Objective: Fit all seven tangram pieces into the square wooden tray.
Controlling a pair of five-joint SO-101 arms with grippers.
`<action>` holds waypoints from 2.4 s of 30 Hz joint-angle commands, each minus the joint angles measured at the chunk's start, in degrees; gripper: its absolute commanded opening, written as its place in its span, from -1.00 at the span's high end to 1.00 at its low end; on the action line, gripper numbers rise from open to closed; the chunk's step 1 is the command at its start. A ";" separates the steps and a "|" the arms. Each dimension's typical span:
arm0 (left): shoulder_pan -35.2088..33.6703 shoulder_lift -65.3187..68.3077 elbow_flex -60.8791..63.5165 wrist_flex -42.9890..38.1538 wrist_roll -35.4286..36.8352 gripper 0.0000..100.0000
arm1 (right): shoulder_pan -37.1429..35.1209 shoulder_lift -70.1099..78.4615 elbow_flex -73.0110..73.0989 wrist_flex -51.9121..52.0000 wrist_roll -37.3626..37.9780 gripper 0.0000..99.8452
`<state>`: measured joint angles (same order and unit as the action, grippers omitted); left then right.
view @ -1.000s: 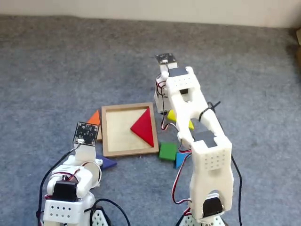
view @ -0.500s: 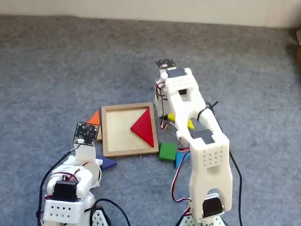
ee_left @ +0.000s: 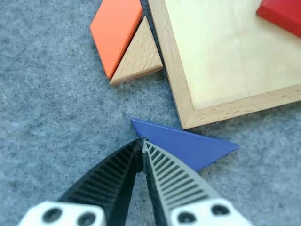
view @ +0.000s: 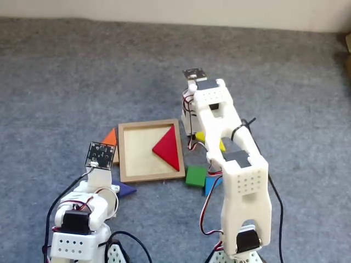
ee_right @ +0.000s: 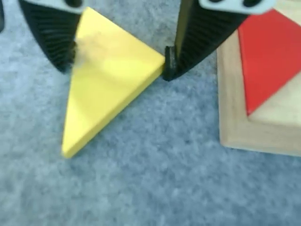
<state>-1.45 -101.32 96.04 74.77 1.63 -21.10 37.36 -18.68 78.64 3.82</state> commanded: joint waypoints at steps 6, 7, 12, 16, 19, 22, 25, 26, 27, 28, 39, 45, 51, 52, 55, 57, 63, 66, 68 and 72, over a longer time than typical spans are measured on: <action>-0.66 -1.54 1.19 0.35 0.53 0.99 | 0.22 -1.19 -2.24 1.19 4.22 0.76; -0.66 -1.54 1.19 0.35 0.53 0.99 | 0.22 -1.19 -2.24 1.27 5.27 0.77; -0.66 -1.54 1.19 0.35 0.53 0.99 | -0.13 -1.36 -2.42 2.33 7.56 0.79; -0.66 -1.54 1.19 0.35 0.53 0.99 | -0.13 -1.36 -3.56 3.03 7.56 0.79; -0.66 -1.54 1.19 0.35 0.53 0.99 | -0.13 -1.36 -7.25 6.90 7.56 0.79; -0.66 -1.54 1.19 0.35 0.53 0.99 | -0.22 -1.27 -10.68 9.19 7.65 0.79; -0.66 -1.54 1.19 0.35 0.53 0.99 | -0.22 -1.27 -12.00 9.27 7.74 0.79; -0.66 -1.54 1.19 0.35 0.53 0.99 | -0.48 -1.27 -12.09 9.36 8.00 0.79; -0.66 -1.54 1.19 0.35 0.53 0.99 | -0.92 -1.27 -12.18 9.80 8.88 0.79; -0.66 -1.54 1.19 0.35 0.53 0.99 | -1.45 -1.27 -12.18 10.95 9.76 0.79; -0.66 -1.54 1.19 0.35 0.53 0.99 | -10.95 -1.19 -20.62 19.21 11.96 0.83; -0.66 -1.54 1.19 0.35 0.53 0.99 | -15.78 -0.75 -25.10 20.26 13.45 0.83; -0.66 -1.54 1.19 0.35 0.53 0.99 | -19.65 -0.75 -25.10 20.18 27.78 0.83; -0.66 -1.54 1.19 0.35 0.53 0.99 | -20.09 -0.75 -25.19 20.18 29.80 0.83; -0.66 -1.54 1.19 0.35 0.53 0.99 | -20.97 -0.66 -25.10 20.09 36.04 0.83; -0.66 -1.54 1.19 0.35 0.53 0.99 | -21.41 -0.66 -25.10 20.09 40.26 0.83; -0.66 -1.54 1.19 0.35 0.53 0.99 | -21.93 -0.48 -24.84 16.13 48.70 0.83; -0.66 -1.54 1.19 0.35 0.53 0.99 | -21.93 -0.48 -24.84 14.02 50.81 0.82; -0.66 -1.54 1.19 0.35 0.53 0.99 | -21.93 -0.40 -24.75 12.97 51.52 0.82; -0.66 -1.54 1.19 0.35 0.53 0.99 | -22.20 2.86 -22.90 11.03 51.69 0.82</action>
<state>-1.45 -101.32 96.04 74.77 1.63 -42.29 40.00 -40.48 91.56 54.64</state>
